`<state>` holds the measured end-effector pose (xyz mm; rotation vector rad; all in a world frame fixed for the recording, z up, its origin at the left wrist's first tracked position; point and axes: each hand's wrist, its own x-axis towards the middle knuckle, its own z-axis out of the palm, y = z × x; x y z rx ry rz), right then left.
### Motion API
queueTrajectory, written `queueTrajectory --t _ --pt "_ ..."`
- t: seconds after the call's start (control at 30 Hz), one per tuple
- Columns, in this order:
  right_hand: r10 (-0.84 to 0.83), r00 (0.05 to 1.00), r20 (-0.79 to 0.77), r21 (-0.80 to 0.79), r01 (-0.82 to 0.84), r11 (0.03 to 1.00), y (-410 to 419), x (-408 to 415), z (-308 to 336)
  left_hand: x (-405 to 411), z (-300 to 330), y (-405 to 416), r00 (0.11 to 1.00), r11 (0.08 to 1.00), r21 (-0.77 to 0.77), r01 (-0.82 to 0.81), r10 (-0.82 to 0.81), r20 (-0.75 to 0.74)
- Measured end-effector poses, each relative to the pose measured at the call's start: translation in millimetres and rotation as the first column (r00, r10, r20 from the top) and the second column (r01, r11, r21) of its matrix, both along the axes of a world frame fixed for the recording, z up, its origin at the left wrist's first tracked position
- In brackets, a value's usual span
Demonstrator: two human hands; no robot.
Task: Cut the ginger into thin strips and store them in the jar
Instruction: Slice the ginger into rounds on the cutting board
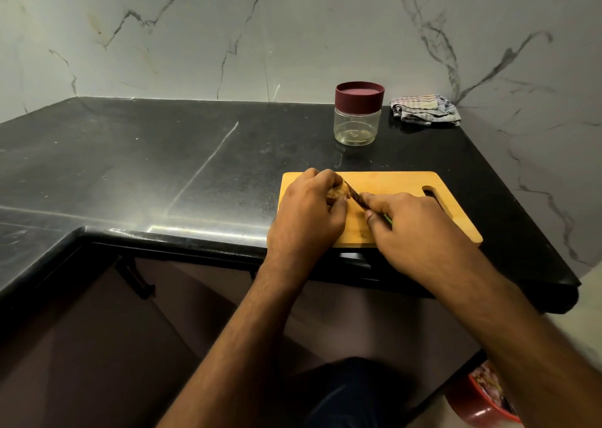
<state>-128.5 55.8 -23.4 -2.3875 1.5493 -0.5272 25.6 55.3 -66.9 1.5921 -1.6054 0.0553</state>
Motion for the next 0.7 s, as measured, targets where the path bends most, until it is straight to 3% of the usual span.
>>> queueTrajectory --t 0.7 --pt "-0.005 0.998 0.068 -0.051 0.009 0.999 7.3 -6.0 -6.6 0.1 3.3 1.1 0.999 0.999 0.048 0.016 -0.014 -0.041"
